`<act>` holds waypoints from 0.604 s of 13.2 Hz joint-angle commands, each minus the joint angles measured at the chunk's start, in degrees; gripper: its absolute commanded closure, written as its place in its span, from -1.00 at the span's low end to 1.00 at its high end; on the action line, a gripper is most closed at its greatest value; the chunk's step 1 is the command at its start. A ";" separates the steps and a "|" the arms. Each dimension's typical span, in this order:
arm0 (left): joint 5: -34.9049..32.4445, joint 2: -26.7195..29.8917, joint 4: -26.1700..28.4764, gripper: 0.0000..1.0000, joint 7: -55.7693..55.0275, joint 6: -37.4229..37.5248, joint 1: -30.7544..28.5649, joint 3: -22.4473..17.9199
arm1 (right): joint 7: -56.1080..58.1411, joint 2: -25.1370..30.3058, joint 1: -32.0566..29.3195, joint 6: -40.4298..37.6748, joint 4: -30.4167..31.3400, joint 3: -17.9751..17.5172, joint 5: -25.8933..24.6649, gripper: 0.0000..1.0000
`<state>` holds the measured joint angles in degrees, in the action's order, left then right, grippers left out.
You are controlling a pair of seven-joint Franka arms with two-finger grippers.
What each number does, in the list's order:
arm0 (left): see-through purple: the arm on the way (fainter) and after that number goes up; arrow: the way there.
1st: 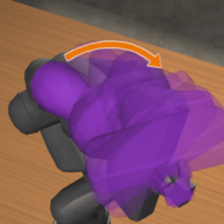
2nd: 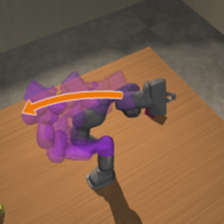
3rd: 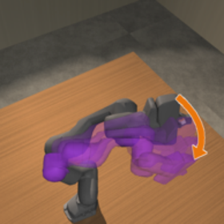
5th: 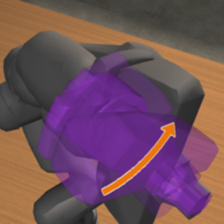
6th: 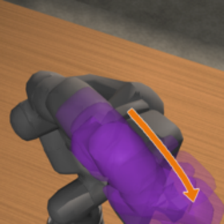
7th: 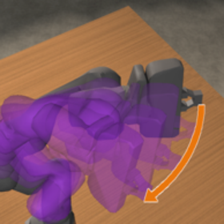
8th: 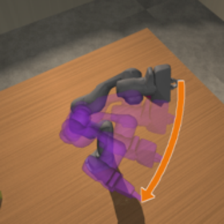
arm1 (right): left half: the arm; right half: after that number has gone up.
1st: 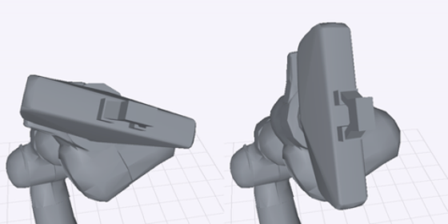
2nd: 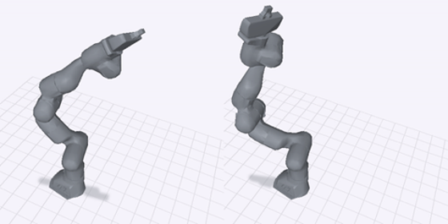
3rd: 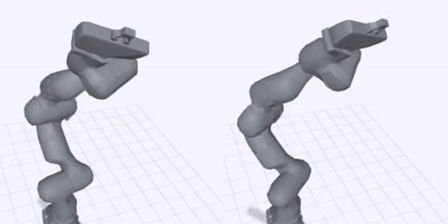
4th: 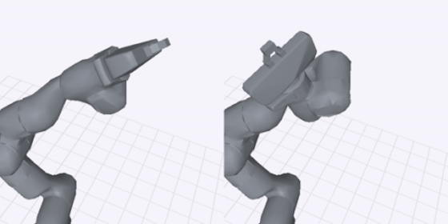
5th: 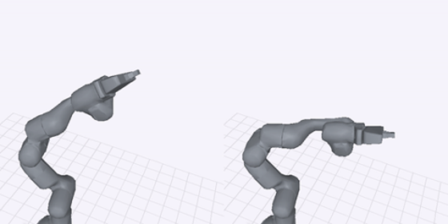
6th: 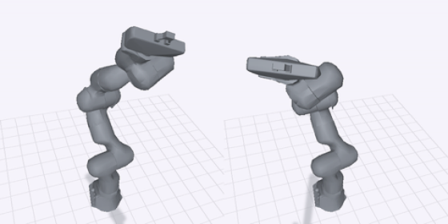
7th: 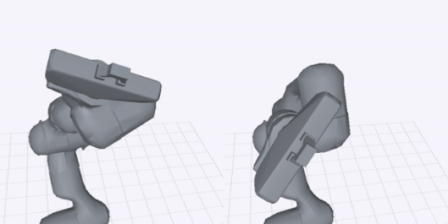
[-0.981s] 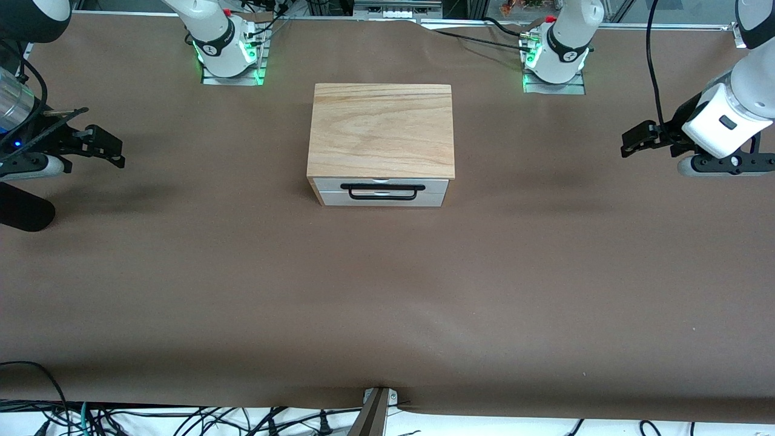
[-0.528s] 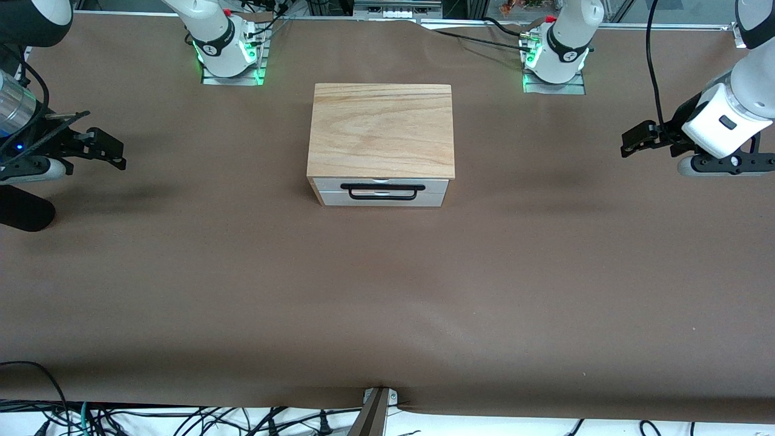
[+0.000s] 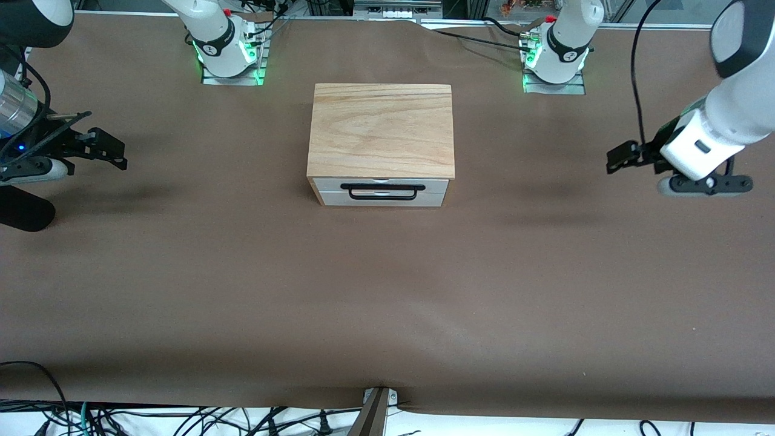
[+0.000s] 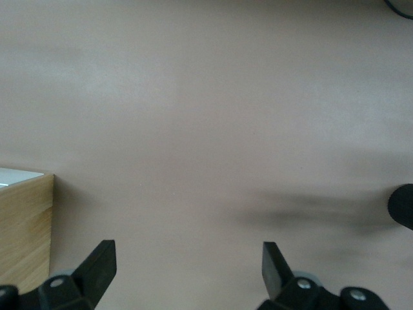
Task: Pull top drawer with both arms simultaneously
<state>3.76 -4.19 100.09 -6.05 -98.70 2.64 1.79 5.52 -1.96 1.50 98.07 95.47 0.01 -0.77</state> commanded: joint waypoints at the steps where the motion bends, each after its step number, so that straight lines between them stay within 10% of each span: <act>1: 2.22 0.06 7.81 -1.00 -0.28 -9.90 0.26 -0.03 | 0.72 -0.68 -0.88 -1.22 -1.69 -0.80 0.07 -1.00; 8: 2.74 -3.09 11.88 -1.00 -0.37 -14.15 0.78 0.76 | 0.72 -0.68 -0.53 -1.22 -1.69 -0.80 -0.02 -1.00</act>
<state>5.24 -7.00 110.87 -6.33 -111.60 3.33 2.51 5.54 -1.96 1.51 98.02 95.44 -0.06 -0.77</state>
